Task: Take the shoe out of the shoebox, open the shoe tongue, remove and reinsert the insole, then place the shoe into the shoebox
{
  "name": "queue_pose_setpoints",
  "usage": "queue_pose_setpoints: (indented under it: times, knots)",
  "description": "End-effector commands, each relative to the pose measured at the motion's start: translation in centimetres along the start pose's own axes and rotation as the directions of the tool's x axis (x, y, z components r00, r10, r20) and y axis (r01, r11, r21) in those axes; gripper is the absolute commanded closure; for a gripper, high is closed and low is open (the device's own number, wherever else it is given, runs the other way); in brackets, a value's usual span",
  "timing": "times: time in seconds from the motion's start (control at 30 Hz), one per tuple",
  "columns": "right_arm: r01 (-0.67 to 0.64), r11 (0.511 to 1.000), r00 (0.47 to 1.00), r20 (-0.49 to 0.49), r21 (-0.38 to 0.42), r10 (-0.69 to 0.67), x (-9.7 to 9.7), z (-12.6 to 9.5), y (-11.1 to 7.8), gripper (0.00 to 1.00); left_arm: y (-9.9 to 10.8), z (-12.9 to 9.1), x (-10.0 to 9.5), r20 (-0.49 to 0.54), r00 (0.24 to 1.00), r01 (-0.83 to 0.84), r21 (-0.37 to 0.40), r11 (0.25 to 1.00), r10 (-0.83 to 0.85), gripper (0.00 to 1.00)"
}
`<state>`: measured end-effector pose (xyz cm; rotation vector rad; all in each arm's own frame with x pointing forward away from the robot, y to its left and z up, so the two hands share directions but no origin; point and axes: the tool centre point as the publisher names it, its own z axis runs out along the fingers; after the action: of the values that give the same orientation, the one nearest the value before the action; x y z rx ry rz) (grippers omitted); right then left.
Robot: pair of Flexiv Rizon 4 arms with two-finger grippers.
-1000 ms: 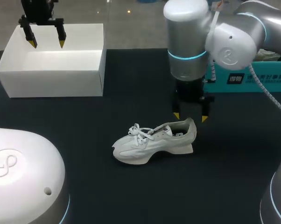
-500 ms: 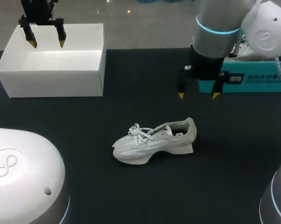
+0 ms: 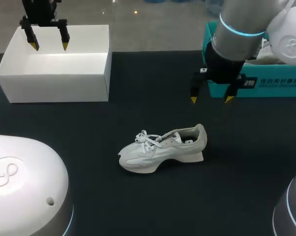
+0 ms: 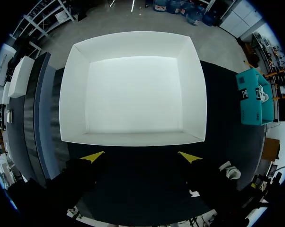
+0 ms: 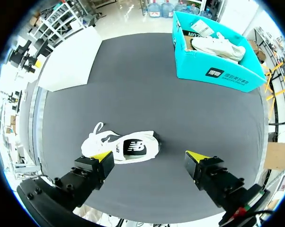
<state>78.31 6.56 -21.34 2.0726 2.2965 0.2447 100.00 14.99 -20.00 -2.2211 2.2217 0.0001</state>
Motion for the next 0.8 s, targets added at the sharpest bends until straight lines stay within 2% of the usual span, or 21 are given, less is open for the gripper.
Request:
queue_pose_setpoints:
  times: [0.03,0.07,0.1,0.13,0.2,0.27,0.3,0.43,0.5,0.53,0.8]
  knots:
    - [0.619,0.777,0.773,-0.088,-0.112,-0.629,-0.5,-0.1,-0.2,0.0,0.0,0.0,0.0,0.0,1.0,0.0,0.0,1.0,0.0,0.0]
    - [0.707,0.698,0.693,-0.085,-0.114,-0.716,-0.7,0.0,-0.4,0.0,0.0,0.0,0.0,0.0,1.0,0.0,0.0,1.0,0.0,0.0]
    - [0.748,0.652,0.644,-0.106,-0.123,-0.758,-0.8,0.0,-0.4,0.0,0.0,0.0,0.0,0.0,1.0,0.0,0.0,1.0,0.0,0.0]
    - [0.812,0.565,0.55,-0.13,-0.148,-0.825,-1.0,0.0,-0.6,0.0,0.0,0.0,0.0,0.0,1.0,0.0,0.0,1.0,0.0,0.0]
    - [0.892,0.425,0.406,-0.142,-0.155,-0.903,-0.9,0.1,-1.0,0.0,0.0,0.0,0.0,0.0,1.0,0.0,0.0,1.0,0.0,0.0]
    - [0.932,0.332,0.312,-0.142,-0.147,-0.939,-1.0,0.1,-1.1,0.0,0.0,0.0,0.0,0.0,1.0,0.0,0.0,1.0,0.0,0.0]
    - [0.959,0.236,0.217,-0.127,-0.155,-0.968,-0.9,0.1,-1.4,0.0,0.0,0.0,0.0,0.0,1.0,0.0,0.0,1.0,0.0,0.0]
    - [0.987,0.018,-0.001,-0.117,-0.163,-0.993,-1.2,-0.4,-2.1,0.0,0.0,0.0,0.0,0.0,1.0,0.0,0.0,1.0,0.0,0.0]
    - [0.993,-0.06,-0.069,-0.09,-0.101,-0.994,-1.6,-0.6,-2.6,0.0,0.0,0.0,0.0,0.0,1.0,0.0,0.0,1.0,0.0,0.0]
    - [0.998,-0.054,-0.055,-0.081,-0.02,-0.995,-2.1,-0.5,-2.6,0.0,0.0,0.0,0.0,0.0,1.0,0.0,0.0,1.0,0.0,0.0]
    - [0.998,-0.054,-0.055,-0.081,-0.02,-0.995,-2.1,-0.5,-2.6,0.0,0.0,0.0,0.0,0.0,1.0,0.0,0.0,1.0,0.0,0.0]
